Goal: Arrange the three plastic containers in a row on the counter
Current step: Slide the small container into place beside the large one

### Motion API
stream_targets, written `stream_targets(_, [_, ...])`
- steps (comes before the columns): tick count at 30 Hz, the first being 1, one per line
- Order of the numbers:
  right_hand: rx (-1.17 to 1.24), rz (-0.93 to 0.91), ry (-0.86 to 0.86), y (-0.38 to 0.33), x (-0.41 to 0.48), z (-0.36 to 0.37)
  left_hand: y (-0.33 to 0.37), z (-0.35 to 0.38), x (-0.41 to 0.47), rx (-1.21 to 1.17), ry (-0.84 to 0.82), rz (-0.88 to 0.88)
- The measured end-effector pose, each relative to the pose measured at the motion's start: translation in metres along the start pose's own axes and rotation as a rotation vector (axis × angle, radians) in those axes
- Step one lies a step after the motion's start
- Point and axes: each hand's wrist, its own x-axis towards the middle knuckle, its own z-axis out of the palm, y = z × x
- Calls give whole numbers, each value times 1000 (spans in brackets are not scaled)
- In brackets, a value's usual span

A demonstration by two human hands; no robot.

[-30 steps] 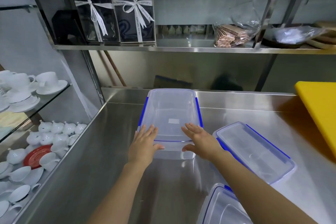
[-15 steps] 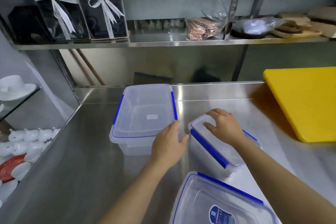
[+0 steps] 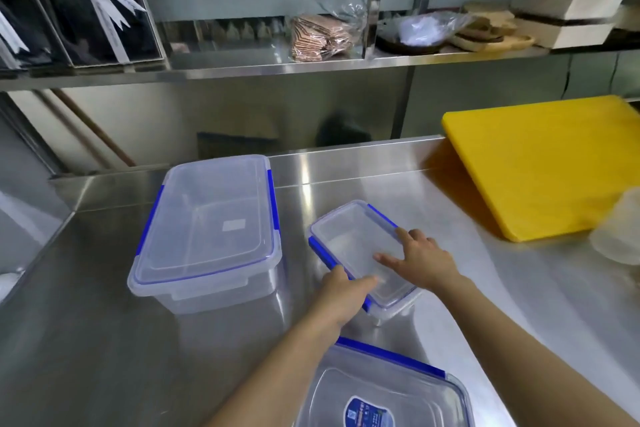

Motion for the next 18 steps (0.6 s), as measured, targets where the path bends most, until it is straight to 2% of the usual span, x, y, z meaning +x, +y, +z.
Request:
stream_targets(3, [55, -9, 1, 0, 1, 2, 0, -3, 5, -146, 28, 52])
stream_targets(5, [103, -25, 26, -2, 0, 7, -1, -8, 9, -106, 58, 92])
stream_targets(9, [224, -48, 37, -1, -1, 8, -8, -15, 14, 253, 63, 114])
stream_targets(12, [327, -197, -235, 9, 1, 3, -15, -16, 14, 545, 68, 212])
stream_targets(14, [253, -306, -387, 14, 0, 2, -19, -17, 14, 708, 125, 309])
stream_targets(18, [107, -366, -370, 17, 4, 4, -19, -22, 17, 876, 200, 418])
